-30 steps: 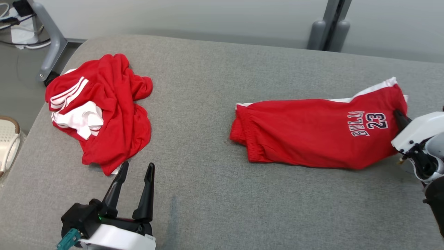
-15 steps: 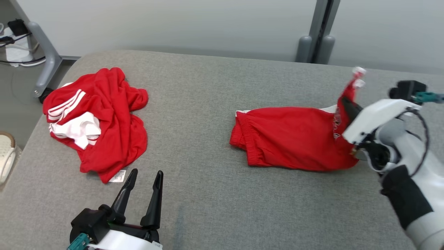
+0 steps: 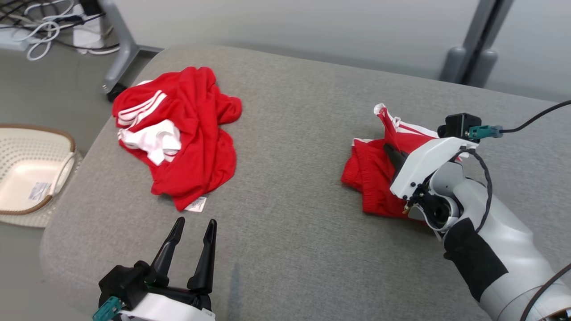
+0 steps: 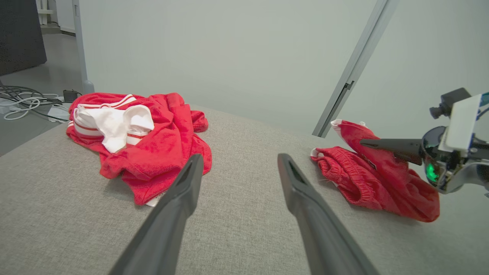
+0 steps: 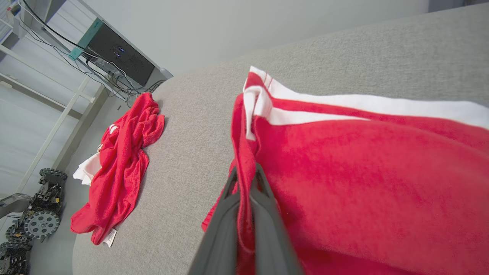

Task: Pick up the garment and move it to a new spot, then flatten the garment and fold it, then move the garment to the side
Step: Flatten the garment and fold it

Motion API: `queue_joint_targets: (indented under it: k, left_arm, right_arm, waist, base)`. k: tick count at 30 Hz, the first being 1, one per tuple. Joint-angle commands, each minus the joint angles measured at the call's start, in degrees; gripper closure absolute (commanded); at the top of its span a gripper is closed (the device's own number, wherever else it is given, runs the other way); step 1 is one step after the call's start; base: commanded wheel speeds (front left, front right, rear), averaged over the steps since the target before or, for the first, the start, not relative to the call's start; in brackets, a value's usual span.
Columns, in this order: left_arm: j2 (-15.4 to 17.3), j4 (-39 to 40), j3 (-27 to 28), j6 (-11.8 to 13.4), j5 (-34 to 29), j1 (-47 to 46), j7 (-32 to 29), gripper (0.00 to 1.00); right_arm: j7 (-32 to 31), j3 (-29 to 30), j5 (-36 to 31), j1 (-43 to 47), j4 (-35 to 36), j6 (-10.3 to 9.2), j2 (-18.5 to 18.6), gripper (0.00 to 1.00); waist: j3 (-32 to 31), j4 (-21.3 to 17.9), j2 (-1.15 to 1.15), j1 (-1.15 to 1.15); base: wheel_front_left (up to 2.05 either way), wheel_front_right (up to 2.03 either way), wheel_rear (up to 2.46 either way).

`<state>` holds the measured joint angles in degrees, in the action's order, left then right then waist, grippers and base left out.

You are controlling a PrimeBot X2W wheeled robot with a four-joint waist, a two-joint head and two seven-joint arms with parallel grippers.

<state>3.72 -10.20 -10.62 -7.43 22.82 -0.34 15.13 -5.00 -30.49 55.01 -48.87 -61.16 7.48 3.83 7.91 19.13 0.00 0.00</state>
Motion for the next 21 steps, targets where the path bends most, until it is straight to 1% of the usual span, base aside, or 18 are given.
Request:
queue_joint_targets:
  k: [1,6,7,8,9,10,14,18,21]
  left_arm:
    - [0.16,-0.15,0.03,-0.1,0.35,-0.96,0.01,0.0]
    - [0.2,-0.37,0.1,-0.1,0.47,-1.34,0.01,0.0]
    - [0.19,-0.39,0.05,-0.1,0.43,-1.38,0.01,0.0]
    - [0.22,-0.43,-0.03,-0.1,0.45,-1.38,0.01,0.0]
    - [0.29,-0.48,-0.16,-0.1,0.46,-1.39,0.01,0.0]
    - [0.43,-0.51,-0.15,-0.1,0.46,-1.36,0.01,0.0]
    - [0.8,-0.2,0.28,-0.1,0.27,-1.24,0.01,0.0]
    - [1.03,0.26,1.21,-0.1,-0.12,-0.43,0.01,0.0]
    - [0.89,0.86,2.28,-0.1,-0.64,0.53,0.0,0.0]
  right_arm:
    - [0.49,-0.42,0.49,-0.75,-0.54,0.03,-0.06,1.0]
    - [1.49,-2.58,0.41,-0.86,-2.79,0.02,-0.64,1.0]
    - [1.42,-2.96,0.66,-0.78,-3.2,0.03,-0.71,0.98]
    - [1.42,-3.51,0.86,-0.65,-3.41,0.02,-0.77,0.9]
    - [1.23,-4.28,1.33,-0.26,-3.05,0.02,-0.8,0.37]
    - [0.91,-5.02,1.79,0.19,-2.36,0.03,-0.82,0.0]
    - [2.48,-7.92,4.3,0.79,2.05,0.02,-0.79,0.0]
    - [6.42,-9.7,5.35,0.57,6.09,0.03,-0.75,0.0]
    - [9.15,-10.42,5.52,0.98,8.88,0.02,0.76,0.0]
  waist:
    - [0.75,1.29,0.0,0.0]
    - [1.09,1.83,0.0,0.0]
    - [1.08,1.72,0.0,0.0]
    - [1.03,1.49,0.0,0.0]
    - [0.94,1.24,0.0,0.0]
    - [0.85,0.89,0.0,0.0]
    - [0.27,-1.43,0.0,0.0]
    - [-1.13,-4.55,0.0,0.0]
    - [-2.56,-7.1,0.0,0.0]
  base:
    - [0.0,0.0,0.0]
    - [0.0,0.0,0.0]
    - [0.0,0.0,0.0]
    - [0.0,0.0,0.0]
    - [0.0,0.0,0.0]
    - [0.0,0.0,0.0]
    - [0.0,0.0,0.0]
    - [0.0,0.0,0.0]
    - [0.0,0.0,0.0]
